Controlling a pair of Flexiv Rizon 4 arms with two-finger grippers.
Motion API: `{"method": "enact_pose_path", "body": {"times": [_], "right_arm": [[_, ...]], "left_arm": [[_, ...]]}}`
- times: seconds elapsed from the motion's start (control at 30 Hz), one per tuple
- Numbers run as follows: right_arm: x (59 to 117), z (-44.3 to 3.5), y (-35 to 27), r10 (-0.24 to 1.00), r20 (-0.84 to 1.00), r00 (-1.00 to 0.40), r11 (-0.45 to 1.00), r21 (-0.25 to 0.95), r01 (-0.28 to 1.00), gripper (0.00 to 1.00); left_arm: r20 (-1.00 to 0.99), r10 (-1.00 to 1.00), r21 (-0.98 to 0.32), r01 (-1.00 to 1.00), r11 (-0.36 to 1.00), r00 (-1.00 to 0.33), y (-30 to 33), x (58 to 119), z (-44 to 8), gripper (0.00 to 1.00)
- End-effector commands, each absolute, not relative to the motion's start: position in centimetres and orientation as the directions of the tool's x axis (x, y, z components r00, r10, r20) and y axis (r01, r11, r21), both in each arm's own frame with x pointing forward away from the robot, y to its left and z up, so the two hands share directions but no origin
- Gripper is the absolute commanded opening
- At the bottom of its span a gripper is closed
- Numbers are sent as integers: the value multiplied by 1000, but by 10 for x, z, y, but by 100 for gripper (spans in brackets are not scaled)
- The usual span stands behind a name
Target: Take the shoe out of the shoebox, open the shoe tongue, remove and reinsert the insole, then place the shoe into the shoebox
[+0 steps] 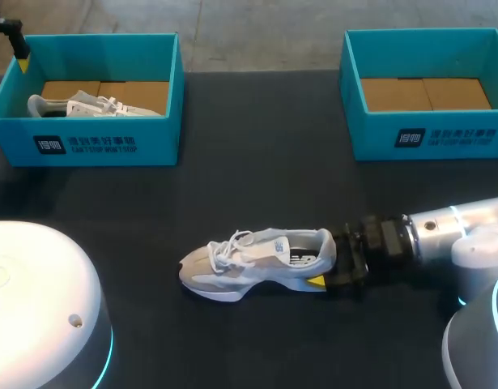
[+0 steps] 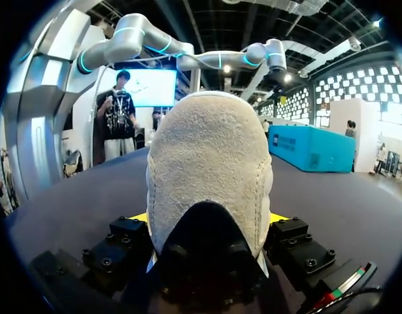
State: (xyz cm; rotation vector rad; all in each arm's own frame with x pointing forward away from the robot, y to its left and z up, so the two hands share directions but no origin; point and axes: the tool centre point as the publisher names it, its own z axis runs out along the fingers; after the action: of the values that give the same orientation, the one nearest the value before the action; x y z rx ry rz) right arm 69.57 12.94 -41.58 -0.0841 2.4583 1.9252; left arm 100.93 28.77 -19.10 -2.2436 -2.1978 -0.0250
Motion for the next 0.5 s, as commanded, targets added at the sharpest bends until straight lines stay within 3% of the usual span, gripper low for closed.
{"method": "enact_pose_path", "body": {"times": [0.03,0.5], "right_arm": [[694,-417,129,-31,-49,-998,241,969,-55,0],[694,-417,129,-31,-49,-998,241,969,-55,0]], "left_arm": [[15,1000,11,1000,-22,22,288,1009,-190,100],[32,999,4,1000,-23,23,281,1000,-188,100]]}}
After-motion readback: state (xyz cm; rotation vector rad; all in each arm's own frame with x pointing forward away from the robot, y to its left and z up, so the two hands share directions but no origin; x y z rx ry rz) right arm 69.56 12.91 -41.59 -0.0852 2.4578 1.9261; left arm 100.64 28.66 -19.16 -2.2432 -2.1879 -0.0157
